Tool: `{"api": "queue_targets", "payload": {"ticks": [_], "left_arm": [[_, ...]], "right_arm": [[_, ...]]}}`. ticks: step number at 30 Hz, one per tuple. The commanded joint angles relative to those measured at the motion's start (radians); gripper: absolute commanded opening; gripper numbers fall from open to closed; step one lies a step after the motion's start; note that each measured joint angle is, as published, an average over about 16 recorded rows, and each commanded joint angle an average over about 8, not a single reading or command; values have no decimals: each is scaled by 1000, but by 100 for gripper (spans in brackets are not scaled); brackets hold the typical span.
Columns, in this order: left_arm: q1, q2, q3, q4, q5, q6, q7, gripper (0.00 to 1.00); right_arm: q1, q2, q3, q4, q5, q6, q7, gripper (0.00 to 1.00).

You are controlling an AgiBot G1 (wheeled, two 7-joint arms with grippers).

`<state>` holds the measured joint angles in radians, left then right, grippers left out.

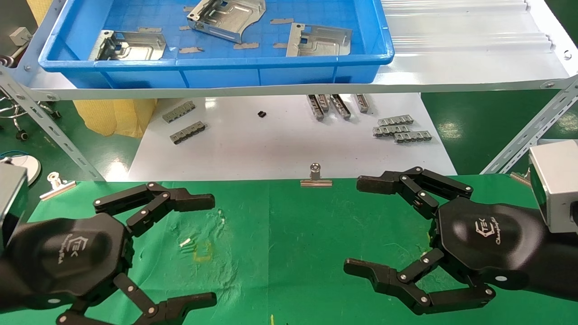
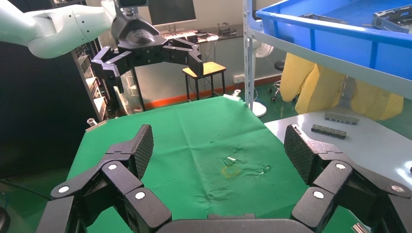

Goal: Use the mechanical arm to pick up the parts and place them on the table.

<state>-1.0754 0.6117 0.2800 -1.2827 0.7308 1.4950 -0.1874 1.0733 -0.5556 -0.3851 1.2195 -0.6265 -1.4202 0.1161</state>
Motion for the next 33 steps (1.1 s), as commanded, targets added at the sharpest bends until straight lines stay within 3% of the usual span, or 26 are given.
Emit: {"api": "queue_targets", "payload": {"ticks": [1,24,32,33], "left_arm": [[0,0,0,0,0,0,0,100],[0,0,0,0,0,0,0,100],[0,0,0,0,0,0,0,100],[0,0,0,0,0,0,0,100]], "right_arm": [[0,0,0,0,0,0,0,100],[0,0,0,0,0,0,0,100],[0,0,0,0,0,0,0,0],[0,0,0,0,0,0,0,0]]}}
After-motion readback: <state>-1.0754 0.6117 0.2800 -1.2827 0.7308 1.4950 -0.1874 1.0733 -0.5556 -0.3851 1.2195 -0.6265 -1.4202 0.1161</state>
